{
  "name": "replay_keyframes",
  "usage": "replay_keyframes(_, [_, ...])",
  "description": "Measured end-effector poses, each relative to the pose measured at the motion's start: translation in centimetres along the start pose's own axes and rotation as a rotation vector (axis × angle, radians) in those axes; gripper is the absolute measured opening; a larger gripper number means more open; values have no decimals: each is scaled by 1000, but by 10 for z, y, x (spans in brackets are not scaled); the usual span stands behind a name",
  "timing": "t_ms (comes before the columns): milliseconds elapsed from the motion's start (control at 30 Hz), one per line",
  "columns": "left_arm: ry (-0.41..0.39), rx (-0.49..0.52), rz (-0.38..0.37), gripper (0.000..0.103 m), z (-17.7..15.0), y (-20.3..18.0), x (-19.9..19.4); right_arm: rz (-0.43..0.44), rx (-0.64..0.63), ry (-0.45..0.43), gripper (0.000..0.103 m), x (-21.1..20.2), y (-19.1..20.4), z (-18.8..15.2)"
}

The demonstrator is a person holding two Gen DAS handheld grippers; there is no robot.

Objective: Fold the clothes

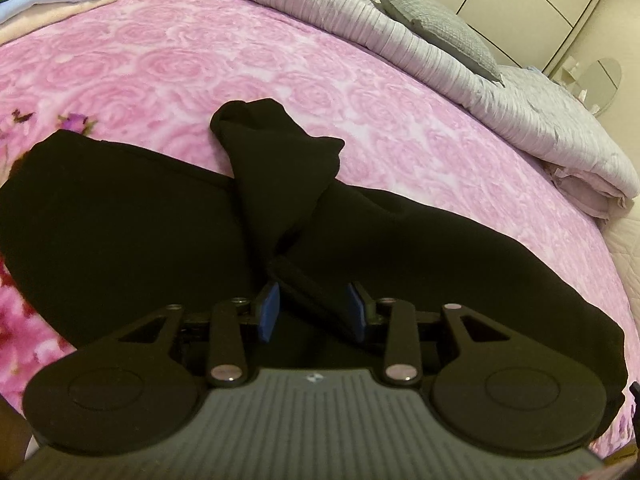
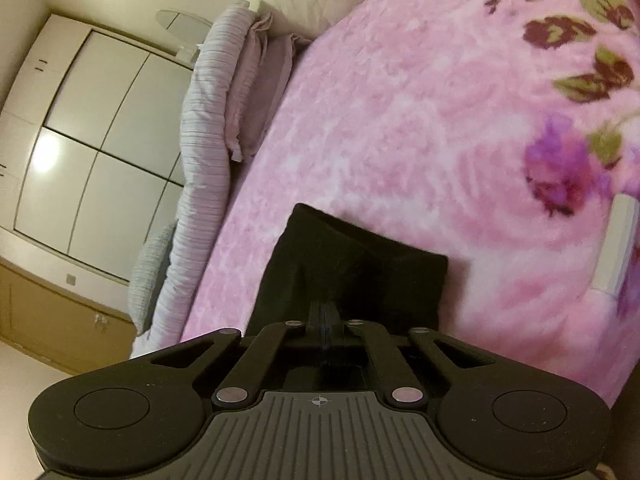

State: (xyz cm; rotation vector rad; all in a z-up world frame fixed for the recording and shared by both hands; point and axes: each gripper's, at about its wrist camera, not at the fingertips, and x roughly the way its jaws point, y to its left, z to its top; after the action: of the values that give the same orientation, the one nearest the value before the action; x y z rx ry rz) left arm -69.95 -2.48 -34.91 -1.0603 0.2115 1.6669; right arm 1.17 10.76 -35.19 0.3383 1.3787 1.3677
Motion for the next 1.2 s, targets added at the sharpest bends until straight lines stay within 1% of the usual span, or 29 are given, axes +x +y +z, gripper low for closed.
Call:
replay_keyframes(33, [-1, 1, -2, 32, 0, -1, -1, 4, -1, 1, 3, 1, 1, 0])
replay_keyframes(67, [-3, -1, -6, 32, 1, -1, -2, 8, -1, 3, 14, 1, 1, 0])
replay_keyframes(100, [-5, -2, -11, 32, 1, -1, -4, -8, 12, 13, 40, 3, 0, 1])
replay_keyframes(167, [-4, -6, -23, 32, 2, -1, -6, -6, 24, 6, 71, 4, -3, 1])
replay_keyframes(233, [-3, -9, -34, 33, 3, -2, -7, -5, 39, 2, 71, 5, -6, 1])
replay_keyframes(367, [5, 5, -28, 33, 1, -3, -4, 14, 20, -4, 70, 8, -4, 0])
replay_keyframes(400, [7, 3, -30, 33, 0, -4, -4, 18, 15, -5, 62, 9, -3, 0])
replay_keyframes(433, [7, 2, -35, 33, 0, -4, -4, 23, 10, -7, 61, 10, -2, 0])
replay_keyframes(467, [7, 2, -38, 33, -1, -4, -4, 26, -1, -5, 53, 10, 0, -1])
replay_keyframes(500, [7, 2, -42, 33, -1, -4, -4, 26, -9, -11, 44, 9, 2, -1])
replay_keyframes(600, [16, -19, -49, 33, -2, -2, -2, 7, -21, 0, 43, 11, 3, -1])
replay_keyframes(733, [22, -87, -49, 33, 0, 7, 7, 5, 5, 31, 43, 18, -6, -2])
replay_keyframes(1000, [33, -224, -49, 33, 2, 25, 26, 19, 0, 44, 43, 25, -4, -4])
replay_keyframes(1067, [4, -199, -58, 32, 4, 24, 20, 22, -11, 49, 43, 27, -2, -4])
replay_keyframes(1100, [-12, -185, -63, 29, 4, 23, 17, 21, -18, 51, 43, 28, -1, -4])
replay_keyframes(1133, [-28, -171, -68, 19, 5, 22, 14, 21, -27, 49, 43, 28, 0, -4])
replay_keyframes(1167, [-43, -157, -73, 8, 5, 22, 10, 17, -39, 44, 38, 28, 2, -5])
replay_keyframes(1200, [-59, -143, -78, 2, 6, 21, 7, 9, -59, 40, 17, 28, 5, -6])
